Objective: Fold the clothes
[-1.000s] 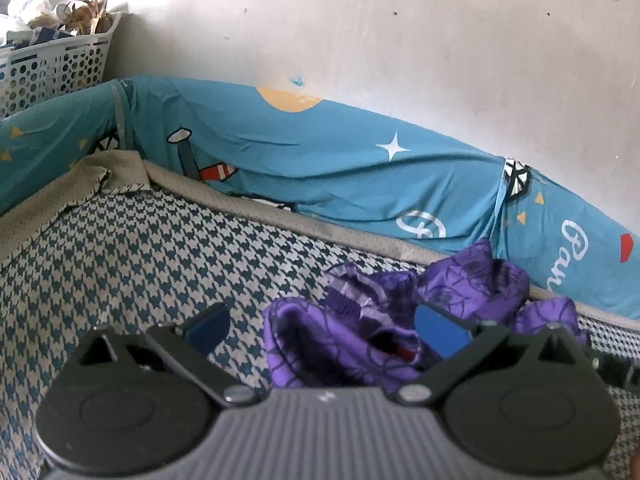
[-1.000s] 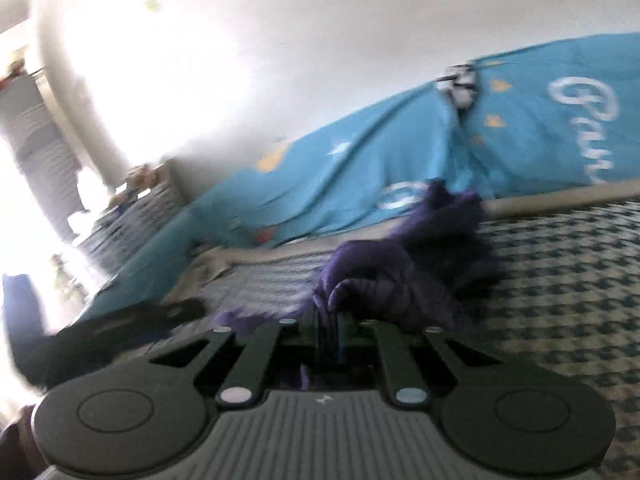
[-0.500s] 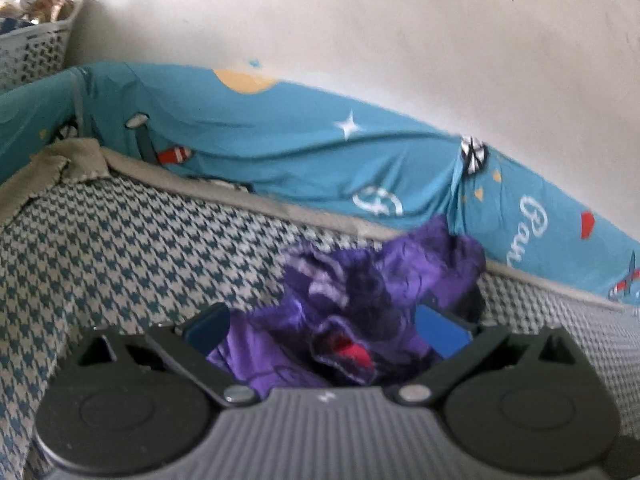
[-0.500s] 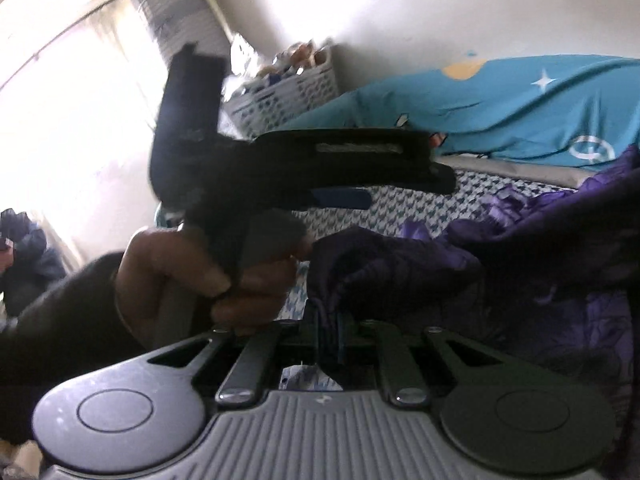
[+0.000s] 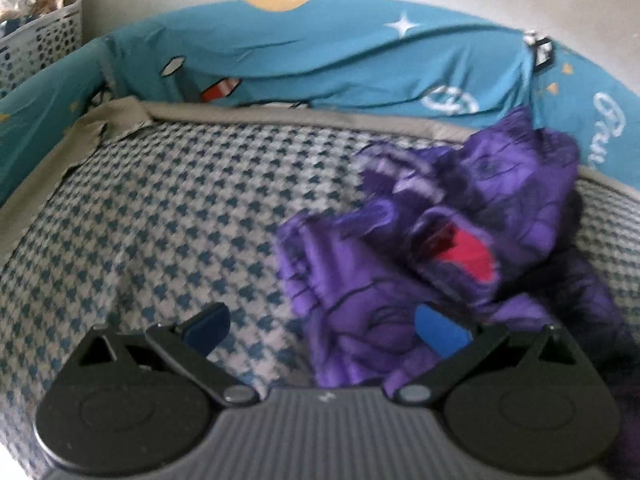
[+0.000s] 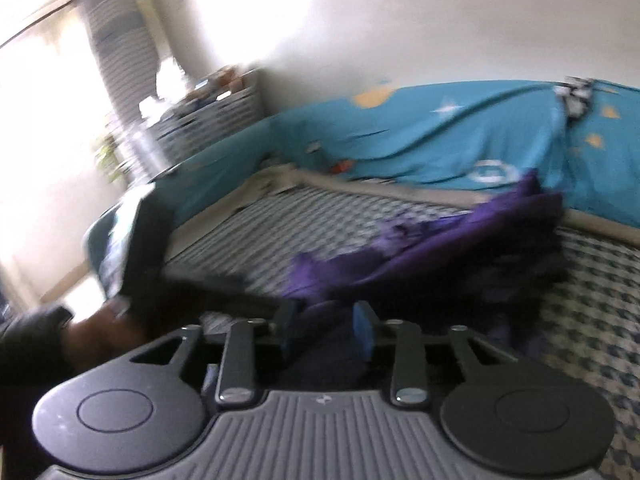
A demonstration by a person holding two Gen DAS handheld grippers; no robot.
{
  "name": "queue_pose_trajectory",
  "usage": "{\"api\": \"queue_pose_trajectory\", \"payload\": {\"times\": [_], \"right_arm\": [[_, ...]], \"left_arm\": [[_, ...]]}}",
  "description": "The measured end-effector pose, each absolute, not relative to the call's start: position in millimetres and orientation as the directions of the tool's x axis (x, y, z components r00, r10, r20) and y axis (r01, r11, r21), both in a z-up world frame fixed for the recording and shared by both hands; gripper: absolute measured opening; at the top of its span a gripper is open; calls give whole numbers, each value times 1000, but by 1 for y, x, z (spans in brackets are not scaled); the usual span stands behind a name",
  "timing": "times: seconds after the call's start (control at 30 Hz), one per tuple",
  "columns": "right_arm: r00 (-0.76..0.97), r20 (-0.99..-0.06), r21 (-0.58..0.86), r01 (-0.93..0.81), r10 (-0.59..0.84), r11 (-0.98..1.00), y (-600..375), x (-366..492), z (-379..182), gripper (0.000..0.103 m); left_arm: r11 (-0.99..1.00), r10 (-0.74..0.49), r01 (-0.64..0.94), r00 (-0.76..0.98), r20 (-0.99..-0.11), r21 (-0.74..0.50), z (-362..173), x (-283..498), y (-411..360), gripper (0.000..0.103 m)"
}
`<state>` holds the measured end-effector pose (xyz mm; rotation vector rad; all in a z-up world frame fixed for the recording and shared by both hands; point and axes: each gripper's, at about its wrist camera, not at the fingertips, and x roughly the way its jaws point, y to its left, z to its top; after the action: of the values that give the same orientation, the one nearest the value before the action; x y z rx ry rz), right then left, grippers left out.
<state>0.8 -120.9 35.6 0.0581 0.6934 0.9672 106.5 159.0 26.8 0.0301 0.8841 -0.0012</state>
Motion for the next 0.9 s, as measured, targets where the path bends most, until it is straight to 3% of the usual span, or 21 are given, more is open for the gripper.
{"api": "queue_pose_trajectory", "payload": {"times": [0.1, 0.23, 0.3, 0.37, 0.5, 0.73, 0.9], "right_arm": [[441, -520, 373, -653, 731, 659, -131, 19, 31, 51], [493, -532, 407, -564, 689, 718, -141, 42, 22, 56], [517, -529, 425, -525, 673, 737, -145, 53, 17, 68], [536, -529, 443, -487, 658, 753, -148, 64, 12, 73], [549, -535, 481, -427, 642, 766, -152, 82, 1, 76], [559, -523, 509, -400, 643, 762, -149, 105, -14, 84], [572, -517, 517, -385, 638, 764, -140, 122, -22, 90]], "left_arm": [[998, 61, -22, 616, -786, 60, 21, 109, 165, 103], [994, 103, -76, 586, -804, 72, 15, 115, 175, 103], [993, 108, -93, 577, -809, 67, 13, 116, 180, 103], [993, 105, -103, 571, -814, 56, 12, 116, 185, 103], [994, 84, -106, 564, -822, 29, 10, 117, 188, 103], [985, -43, -117, 534, -844, -125, 8, 122, 191, 103], [984, -49, -120, 529, -847, -132, 5, 123, 189, 103]]}}
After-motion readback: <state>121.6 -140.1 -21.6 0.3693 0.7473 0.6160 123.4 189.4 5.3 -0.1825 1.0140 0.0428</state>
